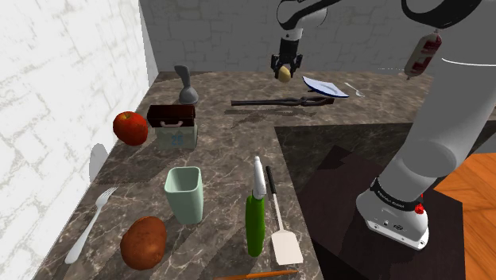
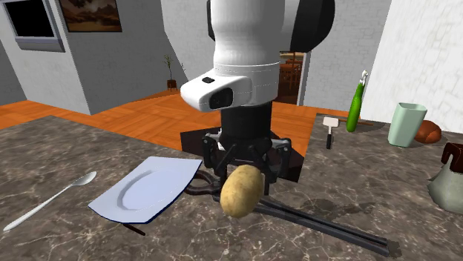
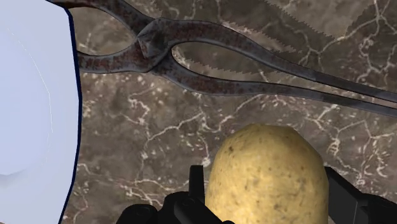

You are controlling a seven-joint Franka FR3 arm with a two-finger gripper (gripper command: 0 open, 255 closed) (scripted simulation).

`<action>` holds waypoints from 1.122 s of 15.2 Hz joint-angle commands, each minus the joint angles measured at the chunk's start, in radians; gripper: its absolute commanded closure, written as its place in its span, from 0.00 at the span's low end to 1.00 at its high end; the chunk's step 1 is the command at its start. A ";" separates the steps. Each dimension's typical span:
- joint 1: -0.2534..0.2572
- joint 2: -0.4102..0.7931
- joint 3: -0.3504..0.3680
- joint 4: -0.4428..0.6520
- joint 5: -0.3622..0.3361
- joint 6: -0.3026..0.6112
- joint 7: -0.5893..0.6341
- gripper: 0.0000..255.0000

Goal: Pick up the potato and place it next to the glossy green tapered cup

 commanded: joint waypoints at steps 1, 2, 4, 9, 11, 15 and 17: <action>0.001 -0.007 0.000 0.015 -0.002 -0.023 0.003 1.00; 0.001 -0.011 0.000 0.024 -0.003 -0.035 0.004 1.00; 0.002 -0.017 0.000 0.043 -0.005 -0.060 0.006 1.00; 0.002 -0.029 -0.001 0.095 -0.009 -0.124 0.009 1.00; 0.001 -0.033 -0.002 0.118 -0.010 -0.149 0.011 1.00; 0.001 -0.037 -0.002 0.166 -0.012 -0.202 0.012 1.00; 0.000 -0.037 -0.003 0.192 -0.012 -0.229 0.013 1.00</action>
